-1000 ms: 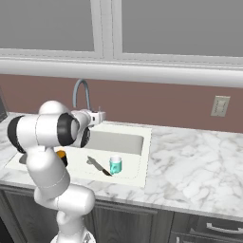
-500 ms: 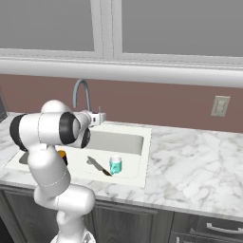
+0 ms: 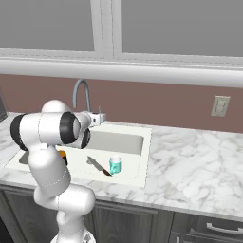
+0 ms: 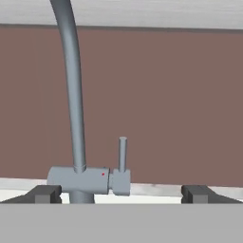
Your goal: Pick the mug and mug and place them in the sink. Then turn on the water.
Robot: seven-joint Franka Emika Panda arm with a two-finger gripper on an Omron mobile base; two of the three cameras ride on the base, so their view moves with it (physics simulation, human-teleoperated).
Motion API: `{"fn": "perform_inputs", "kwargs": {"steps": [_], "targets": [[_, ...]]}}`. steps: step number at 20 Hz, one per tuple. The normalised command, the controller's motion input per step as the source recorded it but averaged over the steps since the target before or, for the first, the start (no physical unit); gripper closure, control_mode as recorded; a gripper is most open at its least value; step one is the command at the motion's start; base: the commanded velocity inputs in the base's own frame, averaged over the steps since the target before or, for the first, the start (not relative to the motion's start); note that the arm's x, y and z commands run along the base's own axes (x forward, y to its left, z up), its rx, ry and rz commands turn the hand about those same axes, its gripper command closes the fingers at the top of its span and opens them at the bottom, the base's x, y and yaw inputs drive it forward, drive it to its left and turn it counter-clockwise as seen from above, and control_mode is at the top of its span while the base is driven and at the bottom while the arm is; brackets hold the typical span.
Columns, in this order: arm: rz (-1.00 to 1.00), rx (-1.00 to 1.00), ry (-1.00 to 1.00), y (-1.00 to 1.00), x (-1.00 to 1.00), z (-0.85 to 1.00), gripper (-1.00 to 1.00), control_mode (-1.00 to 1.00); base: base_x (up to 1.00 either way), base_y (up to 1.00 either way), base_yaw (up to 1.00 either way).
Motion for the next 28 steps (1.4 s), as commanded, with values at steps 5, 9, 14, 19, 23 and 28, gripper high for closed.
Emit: {"fn": "perform_inputs", "kwargs": {"steps": [5, 9, 14, 19, 23, 28], "targets": [[0.00, 0.00, 0.00, 0.00, 0.00, -0.04, -1.00, -1.00, 0.00, 0.00, 0.00], [0.00, 0.00, -0.01, 0.00, 0.00, -0.12, -1.00, -1.00, 0.00, 0.00, 0.00], [0.00, 0.00, -0.02, 0.00, 0.00, -0.17, -1.00, -1.00, 0.00, 0.00, 0.00], [0.00, 0.00, -0.03, 0.00, 0.00, -0.17, -1.00, -1.00, 0.00, 0.00, 0.00], [0.00, 0.00, -0.04, -0.01, 0.00, -0.09, -1.00, -1.00, 0.00, 0.00, 0.00], [0.00, 0.00, -0.06, -0.10, 0.00, -0.15, -1.00, -1.00, 0.00, 0.00, 0.00]]}}
